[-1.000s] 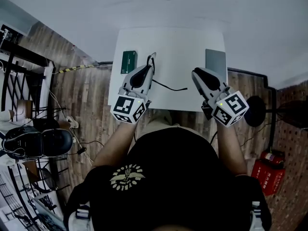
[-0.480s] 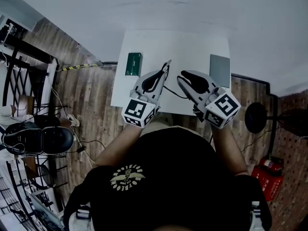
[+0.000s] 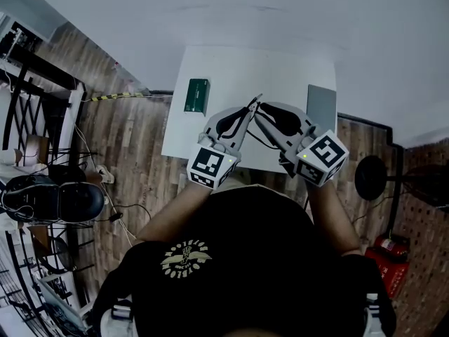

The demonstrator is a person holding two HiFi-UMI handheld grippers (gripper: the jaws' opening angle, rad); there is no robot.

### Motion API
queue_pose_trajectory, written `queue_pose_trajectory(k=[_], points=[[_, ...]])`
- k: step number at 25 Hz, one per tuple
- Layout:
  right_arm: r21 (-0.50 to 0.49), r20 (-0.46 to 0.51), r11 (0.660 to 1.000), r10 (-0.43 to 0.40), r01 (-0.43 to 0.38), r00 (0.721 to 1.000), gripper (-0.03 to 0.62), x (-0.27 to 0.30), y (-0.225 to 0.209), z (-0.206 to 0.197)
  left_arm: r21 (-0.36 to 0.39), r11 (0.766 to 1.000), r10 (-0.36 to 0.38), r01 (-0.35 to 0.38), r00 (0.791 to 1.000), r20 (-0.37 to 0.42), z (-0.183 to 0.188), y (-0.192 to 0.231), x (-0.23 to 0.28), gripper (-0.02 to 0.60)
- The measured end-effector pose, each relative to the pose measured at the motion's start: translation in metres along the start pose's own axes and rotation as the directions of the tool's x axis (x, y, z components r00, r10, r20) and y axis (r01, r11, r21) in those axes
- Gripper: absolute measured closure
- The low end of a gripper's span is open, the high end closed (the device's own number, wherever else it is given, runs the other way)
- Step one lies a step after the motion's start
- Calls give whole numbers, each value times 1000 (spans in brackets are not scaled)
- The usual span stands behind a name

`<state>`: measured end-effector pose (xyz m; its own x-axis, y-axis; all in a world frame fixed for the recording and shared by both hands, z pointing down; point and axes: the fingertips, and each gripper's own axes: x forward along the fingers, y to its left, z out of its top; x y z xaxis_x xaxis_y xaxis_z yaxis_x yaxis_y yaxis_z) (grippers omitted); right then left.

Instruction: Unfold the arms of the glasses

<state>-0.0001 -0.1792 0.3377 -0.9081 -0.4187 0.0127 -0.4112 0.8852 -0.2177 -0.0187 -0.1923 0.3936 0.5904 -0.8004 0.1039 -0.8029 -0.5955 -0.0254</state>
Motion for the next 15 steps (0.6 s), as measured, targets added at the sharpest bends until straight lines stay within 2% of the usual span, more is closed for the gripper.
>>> queue_pose_trajectory(k=[5, 7, 15], points=[[-16, -24, 1000, -11, 10, 1000, 518, 5, -3, -4, 29, 1000, -3, 3, 1000, -5, 2, -3, 2, 561], [-25, -31, 999, -23, 22, 999, 575, 5, -5, -6, 46, 999, -3, 3, 1000, -10, 2, -3, 2, 561], [-24, -30, 999, -32, 31, 999, 577, 4, -10, -11, 117, 993, -2, 6, 1000, -28, -2, 3, 5, 561]])
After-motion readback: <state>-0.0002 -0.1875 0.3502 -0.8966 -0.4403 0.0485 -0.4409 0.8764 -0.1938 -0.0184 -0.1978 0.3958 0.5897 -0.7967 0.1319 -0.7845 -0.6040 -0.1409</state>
